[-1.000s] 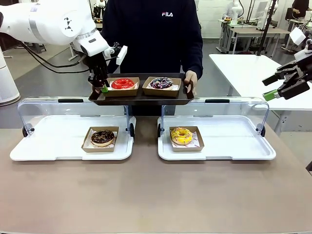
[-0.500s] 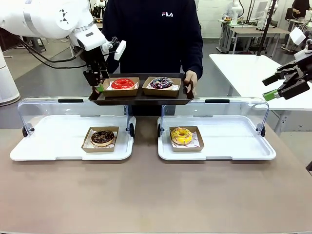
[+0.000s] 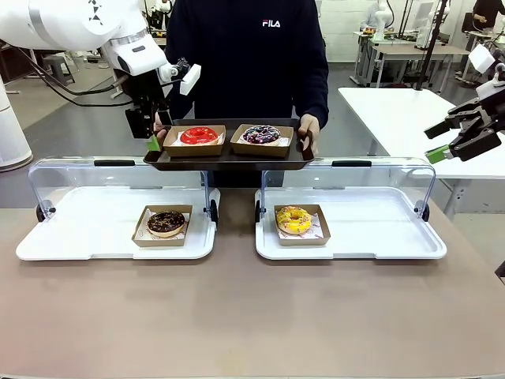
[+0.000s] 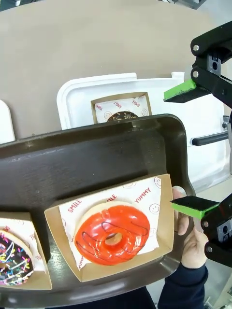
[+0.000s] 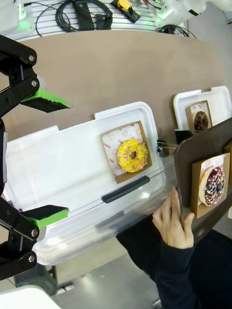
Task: Provide the desired donut to the person.
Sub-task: Place the picked Paper togo box onto the Handle tray extended by the person.
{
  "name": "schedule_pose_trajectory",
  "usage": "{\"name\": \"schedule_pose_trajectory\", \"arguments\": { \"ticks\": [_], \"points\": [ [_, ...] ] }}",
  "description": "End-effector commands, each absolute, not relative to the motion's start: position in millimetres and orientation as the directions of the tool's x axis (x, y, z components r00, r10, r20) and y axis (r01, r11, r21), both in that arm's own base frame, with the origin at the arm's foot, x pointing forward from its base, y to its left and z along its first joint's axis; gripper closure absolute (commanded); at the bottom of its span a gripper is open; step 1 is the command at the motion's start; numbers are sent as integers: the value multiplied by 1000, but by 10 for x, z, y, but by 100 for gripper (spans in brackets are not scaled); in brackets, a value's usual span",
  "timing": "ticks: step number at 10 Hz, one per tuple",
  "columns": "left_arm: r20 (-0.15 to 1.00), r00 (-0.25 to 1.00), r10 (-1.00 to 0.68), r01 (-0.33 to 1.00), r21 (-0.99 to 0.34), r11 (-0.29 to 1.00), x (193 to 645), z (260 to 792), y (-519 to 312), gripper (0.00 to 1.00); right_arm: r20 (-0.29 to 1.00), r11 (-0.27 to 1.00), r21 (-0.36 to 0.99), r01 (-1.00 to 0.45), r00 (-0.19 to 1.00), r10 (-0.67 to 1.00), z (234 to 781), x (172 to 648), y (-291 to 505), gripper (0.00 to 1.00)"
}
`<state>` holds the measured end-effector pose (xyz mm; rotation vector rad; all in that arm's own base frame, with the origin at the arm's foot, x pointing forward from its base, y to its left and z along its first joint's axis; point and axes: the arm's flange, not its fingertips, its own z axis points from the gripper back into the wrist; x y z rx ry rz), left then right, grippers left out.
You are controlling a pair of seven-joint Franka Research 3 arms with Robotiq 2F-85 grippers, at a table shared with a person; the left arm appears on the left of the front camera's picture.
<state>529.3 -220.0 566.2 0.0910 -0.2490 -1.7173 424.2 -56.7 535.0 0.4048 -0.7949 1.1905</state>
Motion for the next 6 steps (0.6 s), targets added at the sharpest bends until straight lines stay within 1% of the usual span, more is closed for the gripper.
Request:
{"name": "schedule_pose_trajectory", "arguments": {
  "ticks": [1,6],
  "points": [
    [79,-160,-984,963,232,-137,5307,5678,-2199,0,740,342,-118,-932,148,656,5344,4248,-574,0],
    [79,-160,-984,963,232,-137,5307,5678,-2199,0,740,342,-118,-932,148,656,5344,4248,-574,0]
  ]
}}
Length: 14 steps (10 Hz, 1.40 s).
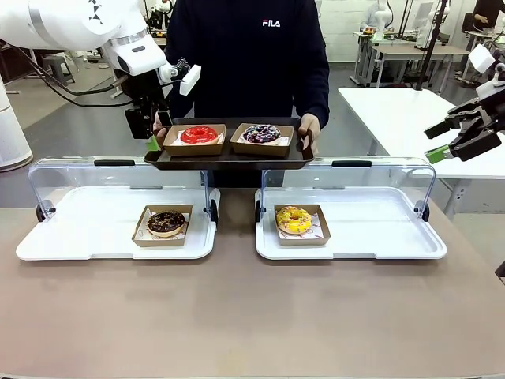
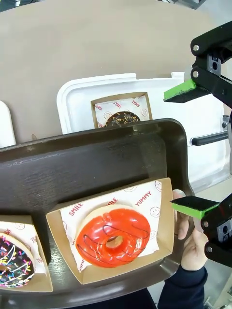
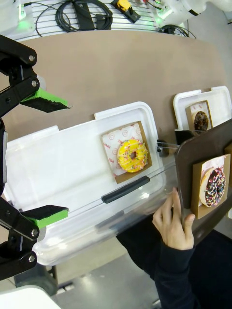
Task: Provide the desired donut to the person.
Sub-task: Place the picked Paper togo box onto the Handle tray extended by the person.
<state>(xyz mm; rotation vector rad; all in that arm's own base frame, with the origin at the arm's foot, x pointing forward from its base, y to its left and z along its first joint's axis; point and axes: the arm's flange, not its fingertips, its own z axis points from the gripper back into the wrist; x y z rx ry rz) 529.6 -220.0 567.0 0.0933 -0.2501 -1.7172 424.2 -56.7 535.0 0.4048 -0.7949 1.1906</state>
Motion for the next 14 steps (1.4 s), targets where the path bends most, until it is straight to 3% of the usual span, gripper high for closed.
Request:
{"name": "schedule_pose_trajectory", "arguments": {
  "ticks": [1,10,12,14],
  "points": [
    [79,-160,-984,963,232,-137,5307,5678,-2199,0,740,342,-118,-932,148,656,5344,4248,-574,0],
    [80,-163,-983,965,219,-142,5296,5671,-2200,0,740,342,-118,-932,148,656,5344,4248,-574,0],
    [271,-89,-958,992,107,-62,5004,5853,-1467,0,740,342,-118,-932,148,656,5344,4248,-574,0],
    [432,-9,-902,995,89,33,4611,5805,-697,0,740,342,-118,-932,148,656,5344,4248,-574,0]
  ]
}}
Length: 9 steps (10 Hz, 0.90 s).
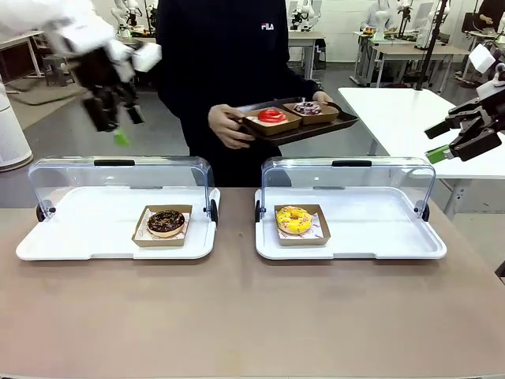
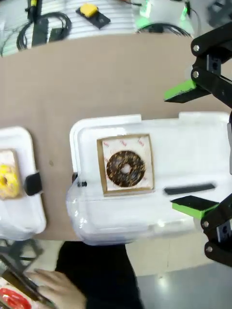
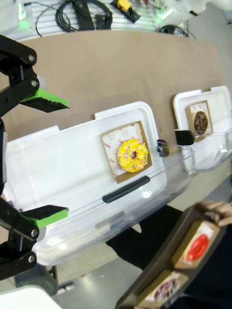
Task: Provide the desired donut to the person.
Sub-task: Place the picked Paper togo box onto the Handle tray extended by the person.
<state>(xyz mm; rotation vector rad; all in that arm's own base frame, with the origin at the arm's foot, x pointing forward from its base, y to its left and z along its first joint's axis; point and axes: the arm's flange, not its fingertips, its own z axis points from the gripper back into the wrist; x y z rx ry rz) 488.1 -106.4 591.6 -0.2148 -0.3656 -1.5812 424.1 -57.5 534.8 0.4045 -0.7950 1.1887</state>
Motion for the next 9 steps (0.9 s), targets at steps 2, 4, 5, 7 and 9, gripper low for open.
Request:
{"name": "schedule_pose_trajectory", "arguments": {
  "ticks": [2,4,5,7,9],
  "points": [
    [581,31,-813,984,125,127,4202,5618,-92,0,740,342,-118,-932,148,656,5344,4248,-574,0],
    [689,90,-720,972,98,215,3796,5340,302,0,740,342,-118,-932,148,656,5344,4248,-574,0],
    [732,100,-674,967,90,240,3670,5210,459,0,740,342,-118,-932,148,656,5344,4248,-574,0],
    [775,134,-618,939,99,328,3439,5019,711,0,740,342,-118,-932,148,656,5344,4248,-574,0],
    [791,154,-592,912,117,394,3230,4889,882,0,740,342,-118,-932,148,656,5344,4248,-574,0]
  ]
}}
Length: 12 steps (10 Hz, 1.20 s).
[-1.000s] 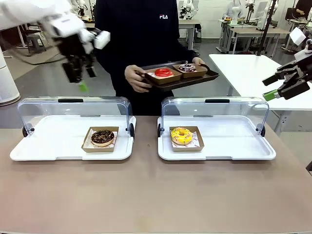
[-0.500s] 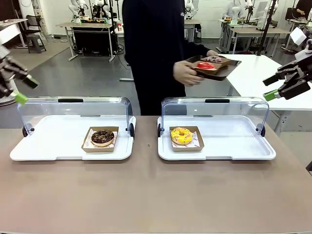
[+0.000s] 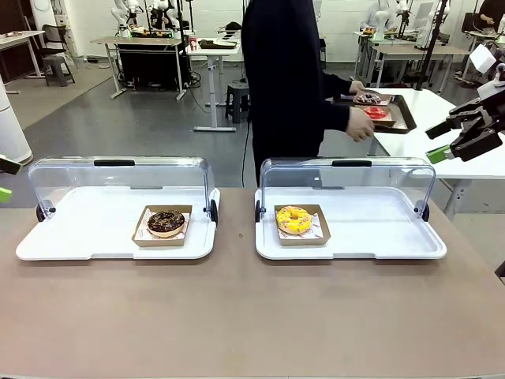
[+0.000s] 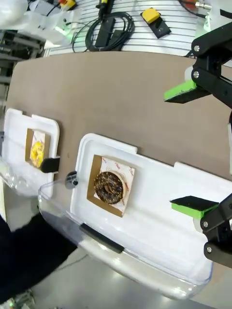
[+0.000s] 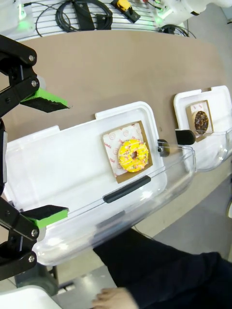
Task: Provide the desired donut to the person.
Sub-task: Place the picked Paper togo box onto the Handle tray extended by the person.
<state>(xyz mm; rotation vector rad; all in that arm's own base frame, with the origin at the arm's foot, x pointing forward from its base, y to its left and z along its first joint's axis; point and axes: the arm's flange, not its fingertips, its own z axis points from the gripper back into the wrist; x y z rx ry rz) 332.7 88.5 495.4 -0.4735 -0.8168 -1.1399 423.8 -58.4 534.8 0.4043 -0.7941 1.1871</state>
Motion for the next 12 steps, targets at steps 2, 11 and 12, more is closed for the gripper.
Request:
{"name": "schedule_pose_trajectory", "arguments": {
  "ticks": [2,11,12],
  "points": [
    [797,198,-570,883,108,457,3117,4815,1011,0,740,342,-118,-932,148,656,5344,4248,-574,0],
    [808,173,-563,872,140,469,3082,4838,1027,0,740,342,-118,-932,148,656,5344,4248,-574,0],
    [804,150,-575,893,140,428,3126,4835,991,0,740,342,-118,-932,148,656,5344,4248,-574,0]
  ]
}}
